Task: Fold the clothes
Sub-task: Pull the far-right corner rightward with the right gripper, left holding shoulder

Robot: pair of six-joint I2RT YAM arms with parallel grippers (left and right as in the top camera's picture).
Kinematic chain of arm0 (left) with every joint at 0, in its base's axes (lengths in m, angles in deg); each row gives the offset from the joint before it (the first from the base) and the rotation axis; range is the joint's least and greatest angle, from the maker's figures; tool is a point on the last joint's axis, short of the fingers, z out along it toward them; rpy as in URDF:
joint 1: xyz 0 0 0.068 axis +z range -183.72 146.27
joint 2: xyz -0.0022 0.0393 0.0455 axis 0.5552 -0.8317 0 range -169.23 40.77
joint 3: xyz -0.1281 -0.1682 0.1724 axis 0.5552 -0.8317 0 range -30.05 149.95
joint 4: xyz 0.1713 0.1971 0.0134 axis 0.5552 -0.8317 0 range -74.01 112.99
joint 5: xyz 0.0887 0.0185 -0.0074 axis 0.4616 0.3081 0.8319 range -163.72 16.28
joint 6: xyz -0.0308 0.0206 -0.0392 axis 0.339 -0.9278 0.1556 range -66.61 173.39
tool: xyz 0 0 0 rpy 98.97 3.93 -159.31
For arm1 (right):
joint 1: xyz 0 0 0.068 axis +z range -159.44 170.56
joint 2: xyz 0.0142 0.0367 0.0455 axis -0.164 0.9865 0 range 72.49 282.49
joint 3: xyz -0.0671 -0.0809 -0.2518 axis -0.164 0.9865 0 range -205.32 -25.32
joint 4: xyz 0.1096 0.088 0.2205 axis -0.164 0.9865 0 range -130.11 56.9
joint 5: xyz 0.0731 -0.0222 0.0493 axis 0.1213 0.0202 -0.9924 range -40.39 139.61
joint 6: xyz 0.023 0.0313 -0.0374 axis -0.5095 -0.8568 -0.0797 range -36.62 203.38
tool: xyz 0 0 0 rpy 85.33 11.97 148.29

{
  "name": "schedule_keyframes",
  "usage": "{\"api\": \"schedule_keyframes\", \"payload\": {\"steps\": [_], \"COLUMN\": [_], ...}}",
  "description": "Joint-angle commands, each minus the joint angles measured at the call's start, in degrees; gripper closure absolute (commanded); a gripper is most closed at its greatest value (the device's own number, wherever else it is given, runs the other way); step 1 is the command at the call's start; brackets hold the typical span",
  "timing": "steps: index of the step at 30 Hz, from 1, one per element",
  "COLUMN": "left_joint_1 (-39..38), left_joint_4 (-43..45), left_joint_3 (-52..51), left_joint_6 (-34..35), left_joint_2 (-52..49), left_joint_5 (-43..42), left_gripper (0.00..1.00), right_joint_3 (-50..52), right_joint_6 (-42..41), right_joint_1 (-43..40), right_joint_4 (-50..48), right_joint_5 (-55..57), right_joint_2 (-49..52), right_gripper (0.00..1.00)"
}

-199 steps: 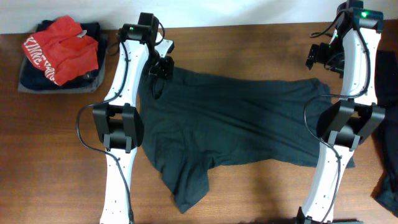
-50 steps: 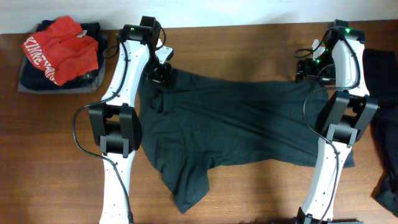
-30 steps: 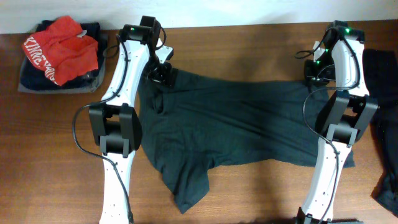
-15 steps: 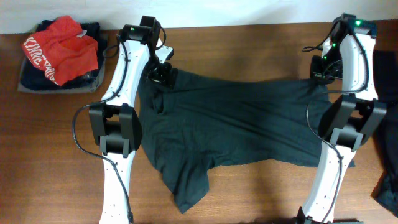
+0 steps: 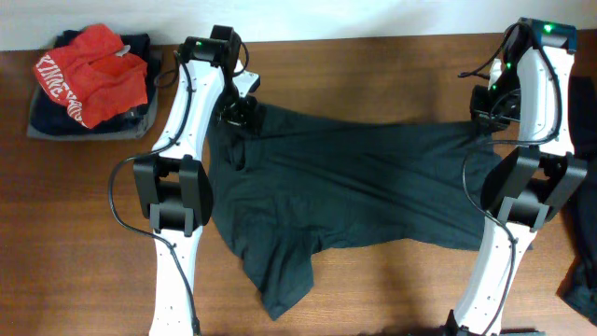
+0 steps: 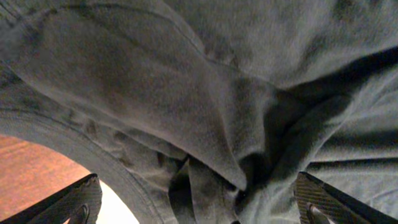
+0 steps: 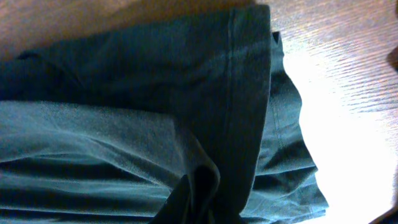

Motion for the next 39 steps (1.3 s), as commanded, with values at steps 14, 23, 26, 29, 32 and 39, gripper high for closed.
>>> {"api": "schedule_keyframes", "payload": {"steps": [14, 23, 26, 29, 32, 39], "left_joint_1": [0.2, 0.2, 0.2, 0.2, 0.1, 0.1], "left_joint_4": [-0.9, -1.4, -1.6, -1.2, 0.6, 5.0], "left_joint_3": [0.0, 0.0, 0.0, 0.1, 0.1, 0.1], "left_joint_6": [0.5, 0.5, 0.5, -0.7, -1.9, -1.8], "left_joint_2": [1.1, 1.1, 1.1, 1.1, 1.1, 1.1], "left_joint_5": [0.9, 0.9, 0.9, 0.8, 0.6, -4.9], "left_gripper": [0.01, 0.02, 0.02, 0.02, 0.02, 0.02], "right_joint_3": [16.3, 28.2, 30.7, 30.8, 30.8, 30.8], "right_joint_6": [-3.1, -3.5, -4.7, -5.7, -5.8, -4.1], "right_joint_1": [0.6, -0.6, -1.1, -1.3, -1.3, -1.3], "right_joint_4": [0.3, -7.6, -10.5, -11.6, -14.1, -25.2], "right_joint_5": [1.6, 4.3, 4.0, 3.5, 3.5, 3.5], "right_joint_2": [-13.9, -14.2, -14.2, -14.2, -14.2, -14.2], "right_gripper": [0.76, 0.69, 0.7, 0.73, 0.66, 0.36]}}
